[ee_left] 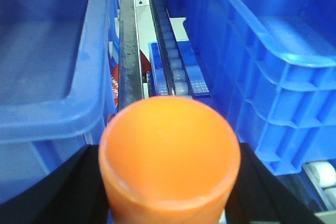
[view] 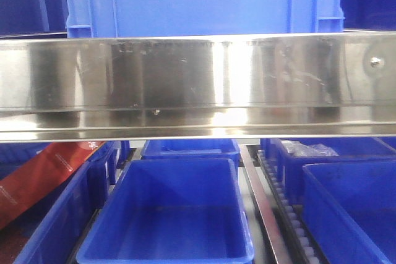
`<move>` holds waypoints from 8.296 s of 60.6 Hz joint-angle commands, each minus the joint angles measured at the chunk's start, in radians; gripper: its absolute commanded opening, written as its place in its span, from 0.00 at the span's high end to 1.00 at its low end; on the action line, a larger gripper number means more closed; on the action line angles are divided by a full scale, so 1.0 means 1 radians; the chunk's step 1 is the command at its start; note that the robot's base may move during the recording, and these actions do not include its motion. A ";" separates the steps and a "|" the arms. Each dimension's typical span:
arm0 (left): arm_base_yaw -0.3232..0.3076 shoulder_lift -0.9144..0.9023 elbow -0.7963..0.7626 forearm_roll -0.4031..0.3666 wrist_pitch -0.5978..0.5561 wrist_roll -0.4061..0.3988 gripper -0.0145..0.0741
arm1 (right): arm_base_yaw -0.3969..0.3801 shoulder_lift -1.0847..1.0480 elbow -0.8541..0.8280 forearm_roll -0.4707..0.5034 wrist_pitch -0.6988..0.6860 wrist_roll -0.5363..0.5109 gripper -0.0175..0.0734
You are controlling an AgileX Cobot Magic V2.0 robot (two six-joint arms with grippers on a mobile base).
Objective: Place cylindrical capacitor in blue bin on shelf
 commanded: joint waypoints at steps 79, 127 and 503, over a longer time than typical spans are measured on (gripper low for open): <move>-0.027 0.028 -0.030 -0.026 -0.077 0.059 0.96 | -0.001 -0.007 -0.006 0.001 -0.025 0.000 0.87; -0.375 0.886 -0.856 -0.030 -0.036 0.142 0.96 | -0.001 -0.007 -0.006 0.001 -0.028 0.000 0.87; 0.198 -0.814 0.787 -0.057 -0.398 0.029 0.96 | 0.235 -0.327 0.355 0.049 -0.184 -0.036 0.99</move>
